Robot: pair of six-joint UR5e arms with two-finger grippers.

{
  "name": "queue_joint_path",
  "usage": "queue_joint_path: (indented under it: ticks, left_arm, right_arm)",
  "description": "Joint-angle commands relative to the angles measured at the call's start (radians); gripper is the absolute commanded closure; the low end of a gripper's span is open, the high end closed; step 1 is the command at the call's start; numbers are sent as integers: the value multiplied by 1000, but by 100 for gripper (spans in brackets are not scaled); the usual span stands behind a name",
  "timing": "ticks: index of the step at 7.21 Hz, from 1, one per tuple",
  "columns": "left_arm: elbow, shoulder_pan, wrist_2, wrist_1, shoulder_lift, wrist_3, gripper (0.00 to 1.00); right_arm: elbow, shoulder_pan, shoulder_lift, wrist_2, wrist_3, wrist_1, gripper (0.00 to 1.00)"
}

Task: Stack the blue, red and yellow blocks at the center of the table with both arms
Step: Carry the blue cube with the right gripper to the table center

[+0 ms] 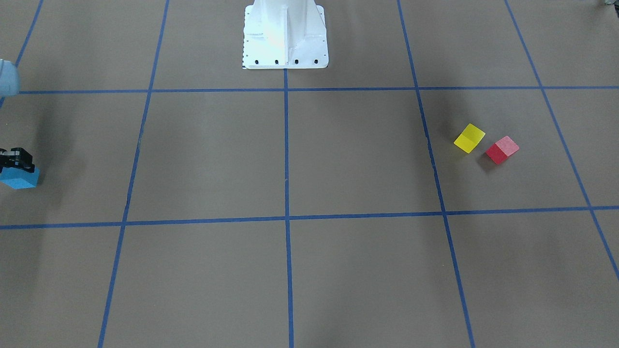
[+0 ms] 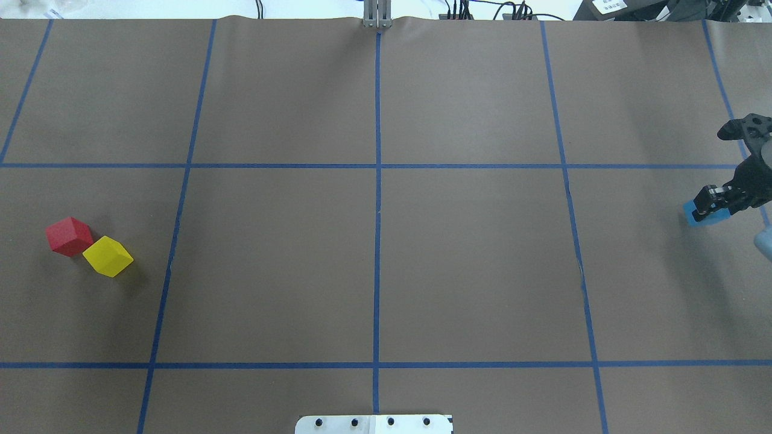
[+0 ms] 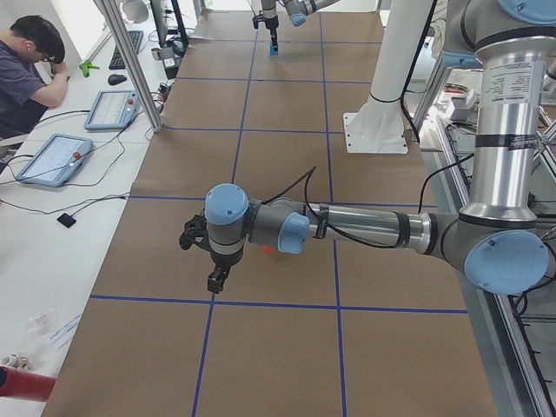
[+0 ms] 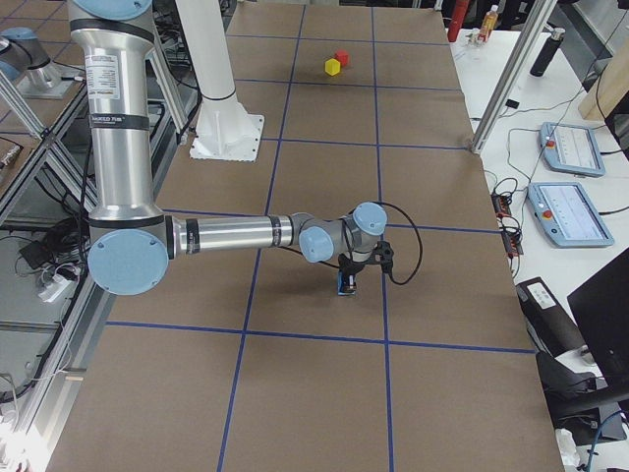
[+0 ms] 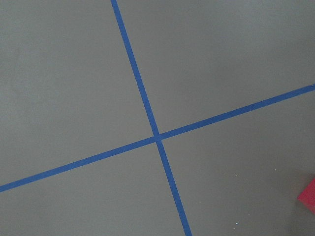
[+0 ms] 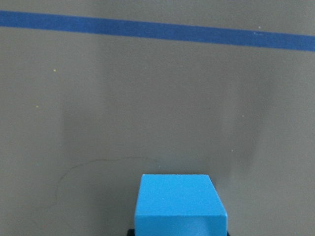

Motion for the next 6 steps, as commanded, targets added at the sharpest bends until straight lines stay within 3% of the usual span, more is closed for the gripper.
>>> queue_joint_path:
  ticks: [1, 2, 4, 6]
  left_arm:
    - [-3, 0, 0, 0, 12, 0, 0]
    - [-3, 0, 0, 1, 14, 0, 0]
    - [-1, 0, 0, 1, 15, -8, 0]
    - [-7, -1, -1, 3, 15, -9, 0]
  right_arm:
    - [213, 7, 41, 5, 1, -245, 100]
    - [242, -2, 183, 5, 1, -410, 100]
    - [225, -144, 488, -44, 52, -721, 100]
    - [123, -280, 688, -76, 323, -724, 100]
